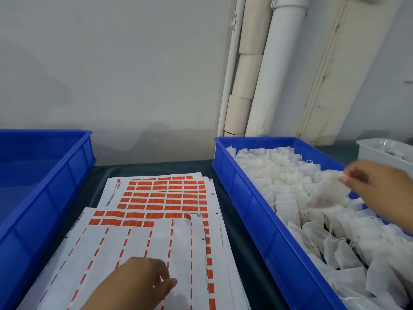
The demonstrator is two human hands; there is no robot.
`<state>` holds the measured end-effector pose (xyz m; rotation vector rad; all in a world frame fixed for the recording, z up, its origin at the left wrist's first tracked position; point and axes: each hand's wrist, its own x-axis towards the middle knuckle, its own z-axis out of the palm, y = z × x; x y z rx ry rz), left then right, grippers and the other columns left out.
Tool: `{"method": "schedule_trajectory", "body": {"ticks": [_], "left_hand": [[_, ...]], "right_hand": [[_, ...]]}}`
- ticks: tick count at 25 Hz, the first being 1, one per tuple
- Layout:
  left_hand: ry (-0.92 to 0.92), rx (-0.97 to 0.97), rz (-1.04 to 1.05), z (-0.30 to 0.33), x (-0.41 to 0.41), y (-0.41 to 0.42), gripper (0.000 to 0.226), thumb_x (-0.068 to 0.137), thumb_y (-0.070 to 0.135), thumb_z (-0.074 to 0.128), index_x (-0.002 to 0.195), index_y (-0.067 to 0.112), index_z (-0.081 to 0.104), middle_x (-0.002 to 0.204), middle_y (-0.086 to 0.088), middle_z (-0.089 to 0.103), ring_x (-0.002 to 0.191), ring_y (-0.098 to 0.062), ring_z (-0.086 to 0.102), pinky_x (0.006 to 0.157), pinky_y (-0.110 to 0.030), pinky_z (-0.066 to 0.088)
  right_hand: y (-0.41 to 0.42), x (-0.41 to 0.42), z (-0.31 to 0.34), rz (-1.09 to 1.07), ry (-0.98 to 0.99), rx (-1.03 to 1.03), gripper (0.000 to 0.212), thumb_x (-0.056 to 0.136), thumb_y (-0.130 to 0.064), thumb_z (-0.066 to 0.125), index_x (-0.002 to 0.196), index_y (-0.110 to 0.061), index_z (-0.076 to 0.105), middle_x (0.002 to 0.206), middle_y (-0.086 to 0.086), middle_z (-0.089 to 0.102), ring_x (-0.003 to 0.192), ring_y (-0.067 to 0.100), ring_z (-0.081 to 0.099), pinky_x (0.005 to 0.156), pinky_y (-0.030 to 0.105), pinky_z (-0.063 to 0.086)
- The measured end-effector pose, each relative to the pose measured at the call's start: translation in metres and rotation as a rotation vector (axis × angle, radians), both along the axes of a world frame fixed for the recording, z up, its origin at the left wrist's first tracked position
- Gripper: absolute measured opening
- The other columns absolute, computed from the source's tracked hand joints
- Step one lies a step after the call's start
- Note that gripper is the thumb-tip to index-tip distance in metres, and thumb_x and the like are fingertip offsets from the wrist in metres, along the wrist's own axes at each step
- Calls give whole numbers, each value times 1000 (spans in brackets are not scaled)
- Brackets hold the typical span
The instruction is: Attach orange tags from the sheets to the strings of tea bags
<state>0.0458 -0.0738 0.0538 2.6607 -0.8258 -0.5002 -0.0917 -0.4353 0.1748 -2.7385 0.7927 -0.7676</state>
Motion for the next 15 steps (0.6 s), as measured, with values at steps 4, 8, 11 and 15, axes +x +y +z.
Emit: {"method": "schedule_trajectory", "body": {"ticks": [4, 8, 11, 15], "left_hand": [[-32, -50, 4, 3, -5, 2, 32, 89, 51, 52, 115, 35, 61, 114, 19, 62, 90, 0, 56, 94, -12, 41], [-37, -233, 115, 20, -13, -2, 29, 86, 54, 51, 112, 42, 56, 101, 24, 60, 81, 3, 56, 74, -6, 45], [45, -577, 169, 37, -26, 4, 43, 64, 71, 50, 103, 53, 43, 98, 31, 49, 84, 6, 53, 56, -6, 43], [160, -672, 23, 43, -34, 8, 68, 53, 66, 74, 107, 65, 34, 94, 52, 45, 89, 17, 51, 65, -2, 39]], "right_hand": [[53, 4, 19, 130, -359, 104, 13, 87, -34, 58, 75, -36, 57, 77, -17, 64, 72, 0, 57, 60, 19, 43], [133, 5, 18, 336, -308, 334, 11, 80, -31, 63, 70, -36, 62, 78, -27, 64, 68, -9, 58, 57, -1, 39], [185, 8, -10, 515, -85, 493, 2, 78, -35, 64, 77, -36, 65, 71, -22, 64, 58, -5, 55, 57, 8, 43], [224, 29, -48, 620, 140, 665, 14, 85, -35, 66, 72, -38, 60, 73, -25, 61, 72, -11, 58, 65, 10, 47]]}}
